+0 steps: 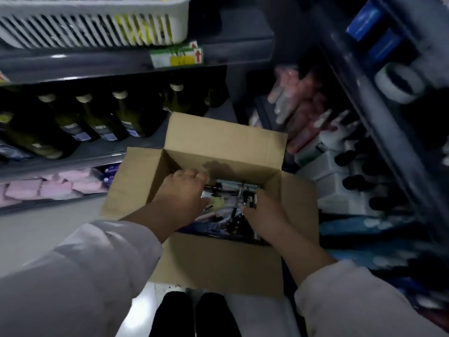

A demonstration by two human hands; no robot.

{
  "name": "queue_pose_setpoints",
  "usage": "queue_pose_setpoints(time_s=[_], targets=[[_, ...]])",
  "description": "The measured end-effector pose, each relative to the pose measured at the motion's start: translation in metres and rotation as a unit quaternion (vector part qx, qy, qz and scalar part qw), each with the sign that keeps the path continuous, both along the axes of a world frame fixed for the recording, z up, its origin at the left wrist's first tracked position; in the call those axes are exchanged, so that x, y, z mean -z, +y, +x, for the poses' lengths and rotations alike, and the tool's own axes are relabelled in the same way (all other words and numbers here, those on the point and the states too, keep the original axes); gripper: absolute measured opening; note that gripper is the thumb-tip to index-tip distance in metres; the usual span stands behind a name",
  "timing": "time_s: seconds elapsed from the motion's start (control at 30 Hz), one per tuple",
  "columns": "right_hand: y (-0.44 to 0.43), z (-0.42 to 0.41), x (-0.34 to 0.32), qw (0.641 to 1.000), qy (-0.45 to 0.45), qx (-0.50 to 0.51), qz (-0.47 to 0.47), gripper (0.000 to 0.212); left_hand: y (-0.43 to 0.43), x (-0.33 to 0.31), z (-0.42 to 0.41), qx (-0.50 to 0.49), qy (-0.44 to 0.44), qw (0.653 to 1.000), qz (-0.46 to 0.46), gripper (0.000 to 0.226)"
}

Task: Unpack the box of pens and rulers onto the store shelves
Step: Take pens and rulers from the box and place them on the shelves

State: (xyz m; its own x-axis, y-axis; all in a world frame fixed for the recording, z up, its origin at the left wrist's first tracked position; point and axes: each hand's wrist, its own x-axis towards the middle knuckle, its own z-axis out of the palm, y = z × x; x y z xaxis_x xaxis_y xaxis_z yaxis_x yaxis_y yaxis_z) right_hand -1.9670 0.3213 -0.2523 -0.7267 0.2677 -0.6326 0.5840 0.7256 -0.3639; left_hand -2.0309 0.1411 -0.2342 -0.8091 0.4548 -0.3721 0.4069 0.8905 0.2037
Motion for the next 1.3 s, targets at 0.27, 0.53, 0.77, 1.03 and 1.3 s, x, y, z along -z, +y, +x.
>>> queue_pose_setpoints(time_s=[0.27,0.53,0.77,1.03,1.3], targets=[[0.007,-0.030,0.082,0.997,0.015,0.003,0.077,0.041,0.010,0.106,-0.035,0.046,-0.047,0.998,0.000,0.060],[0.010,-0.017,0.130,0.976,-0.044,0.212,-0.023,0.067,0.041,0.174,-0.054,0.095,-0.062,0.993,-0.024,0.072],[-0.002,-0.029,0.150,0.991,-0.073,0.109,0.035,0.073,0.043,0.202,-0.051,0.100,-0.055,0.993,-0.022,0.090],[-0.007,-0.040,0.159,0.988,-0.070,0.007,0.135,0.089,0.052,0.215,-0.051,0.040,-0.097,0.994,0.035,0.063],[0.004,-0.042,0.171,0.996,-0.031,0.070,0.035,0.043,0.060,0.217,-0.056,-0.038,-0.119,0.987,0.099,0.022]])
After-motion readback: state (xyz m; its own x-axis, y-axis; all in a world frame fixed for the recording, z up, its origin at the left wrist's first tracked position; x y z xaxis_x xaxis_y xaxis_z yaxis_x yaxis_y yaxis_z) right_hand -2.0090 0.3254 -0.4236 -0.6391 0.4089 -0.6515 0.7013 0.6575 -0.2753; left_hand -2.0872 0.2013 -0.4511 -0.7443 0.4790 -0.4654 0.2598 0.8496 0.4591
